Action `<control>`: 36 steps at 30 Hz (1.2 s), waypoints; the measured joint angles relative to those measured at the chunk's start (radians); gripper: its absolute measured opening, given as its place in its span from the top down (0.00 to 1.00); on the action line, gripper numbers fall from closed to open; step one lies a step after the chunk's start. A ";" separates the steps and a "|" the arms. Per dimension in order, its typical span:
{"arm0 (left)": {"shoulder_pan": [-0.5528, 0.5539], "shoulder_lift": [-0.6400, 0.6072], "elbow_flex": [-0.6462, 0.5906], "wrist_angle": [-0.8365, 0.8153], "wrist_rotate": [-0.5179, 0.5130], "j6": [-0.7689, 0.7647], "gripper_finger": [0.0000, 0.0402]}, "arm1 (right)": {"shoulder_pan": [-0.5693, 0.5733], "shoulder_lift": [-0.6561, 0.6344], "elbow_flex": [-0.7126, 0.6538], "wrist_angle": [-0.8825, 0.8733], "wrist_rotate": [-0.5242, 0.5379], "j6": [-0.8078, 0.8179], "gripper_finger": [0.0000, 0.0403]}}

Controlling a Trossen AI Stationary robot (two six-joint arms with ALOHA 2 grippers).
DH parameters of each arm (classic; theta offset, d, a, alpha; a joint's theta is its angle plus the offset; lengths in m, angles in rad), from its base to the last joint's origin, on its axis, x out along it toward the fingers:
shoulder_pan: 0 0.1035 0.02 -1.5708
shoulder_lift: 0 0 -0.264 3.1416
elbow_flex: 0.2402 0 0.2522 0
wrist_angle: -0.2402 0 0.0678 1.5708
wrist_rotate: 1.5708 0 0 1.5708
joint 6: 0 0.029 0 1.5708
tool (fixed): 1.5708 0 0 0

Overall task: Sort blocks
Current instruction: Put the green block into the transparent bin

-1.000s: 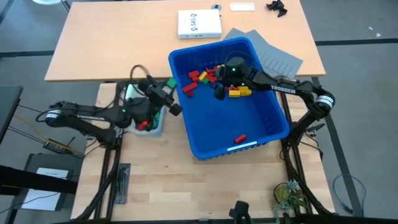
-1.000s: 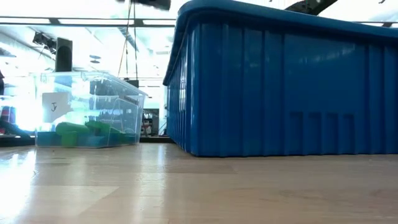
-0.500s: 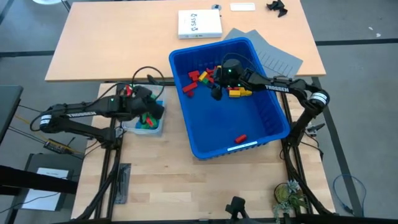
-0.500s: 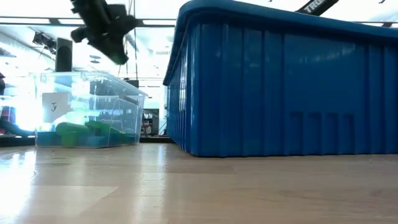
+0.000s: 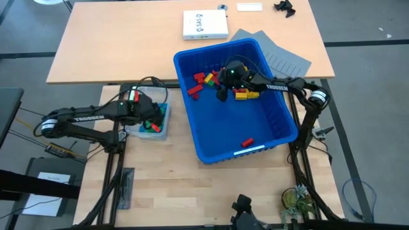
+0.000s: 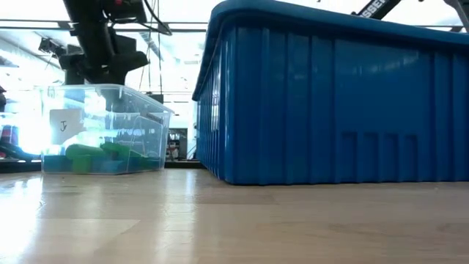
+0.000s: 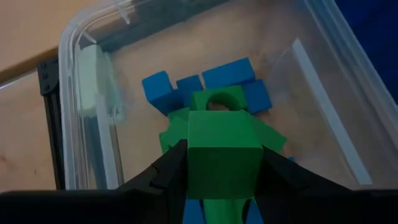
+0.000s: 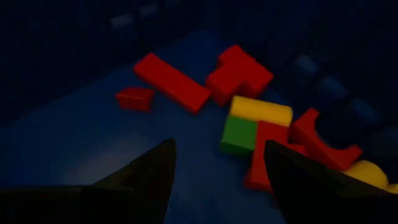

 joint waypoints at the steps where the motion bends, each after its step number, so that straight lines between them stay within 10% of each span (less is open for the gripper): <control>1: 0.004 -0.001 -0.002 0.003 0.000 -0.003 0.61 | -0.005 0.000 0.000 0.004 0.000 0.000 0.40; 20: 0.018 0.000 -0.009 0.092 -0.024 0.012 0.32 | -0.035 0.083 0.005 0.075 -0.021 0.011 0.32; 36: 0.018 0.000 -0.009 0.127 -0.052 0.043 0.31 | -0.036 0.229 0.145 -0.008 0.013 0.006 0.34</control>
